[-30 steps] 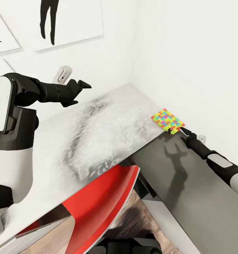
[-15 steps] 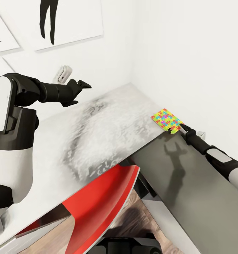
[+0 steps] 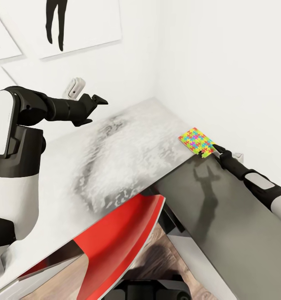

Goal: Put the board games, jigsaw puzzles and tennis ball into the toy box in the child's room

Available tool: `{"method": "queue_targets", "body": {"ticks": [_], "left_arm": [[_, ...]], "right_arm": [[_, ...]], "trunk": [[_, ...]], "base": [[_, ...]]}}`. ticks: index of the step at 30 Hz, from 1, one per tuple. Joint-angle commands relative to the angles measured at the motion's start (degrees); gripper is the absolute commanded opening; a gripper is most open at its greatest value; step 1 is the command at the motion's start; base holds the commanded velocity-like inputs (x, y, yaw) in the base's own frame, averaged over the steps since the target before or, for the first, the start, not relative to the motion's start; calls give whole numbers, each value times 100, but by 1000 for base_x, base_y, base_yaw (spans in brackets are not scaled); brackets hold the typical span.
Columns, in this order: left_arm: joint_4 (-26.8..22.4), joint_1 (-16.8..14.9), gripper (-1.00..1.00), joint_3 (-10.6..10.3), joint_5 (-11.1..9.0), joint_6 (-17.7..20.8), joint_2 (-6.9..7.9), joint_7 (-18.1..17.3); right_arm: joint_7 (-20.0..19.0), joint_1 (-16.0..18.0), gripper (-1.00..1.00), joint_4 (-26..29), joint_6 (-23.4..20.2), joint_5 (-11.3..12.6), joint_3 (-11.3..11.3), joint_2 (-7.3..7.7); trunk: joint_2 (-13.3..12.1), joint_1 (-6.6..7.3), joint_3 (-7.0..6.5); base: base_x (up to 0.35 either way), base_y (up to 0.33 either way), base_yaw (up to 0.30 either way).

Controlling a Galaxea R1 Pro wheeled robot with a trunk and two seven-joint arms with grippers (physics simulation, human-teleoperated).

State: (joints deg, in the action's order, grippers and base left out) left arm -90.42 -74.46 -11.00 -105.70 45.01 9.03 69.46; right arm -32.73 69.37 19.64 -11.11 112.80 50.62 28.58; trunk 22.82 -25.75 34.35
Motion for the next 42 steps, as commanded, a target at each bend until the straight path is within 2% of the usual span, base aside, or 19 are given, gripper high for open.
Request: {"method": "queue_targets", "body": {"ticks": [1, 12, 27, 42], "left_arm": [[-2, -7, 100, -4, -39, 25, 3, 50], [-2, -7, 100, -7, -39, 25, 3, 50], [-2, -7, 100, -7, -39, 25, 6, 48], [-2, -7, 100, -7, -39, 25, 4, 42]], "right_arm": [[-16, 12, 100, 0, -26, 57, 35, 6], [-9, 57, 100, 3, -24, 44, 31, 27], [-13, 122, 100, 4, -23, 41, 27, 67], [-22, 195, 100, 19, -31, 40, 25, 160]], "trunk": [[10, -3, 15], [10, -3, 82], [10, -3, 104], [10, -3, 176]], "base": [[0, 0, 0], [0, 0, 0], [0, 0, 0], [0, 0, 0]]}}
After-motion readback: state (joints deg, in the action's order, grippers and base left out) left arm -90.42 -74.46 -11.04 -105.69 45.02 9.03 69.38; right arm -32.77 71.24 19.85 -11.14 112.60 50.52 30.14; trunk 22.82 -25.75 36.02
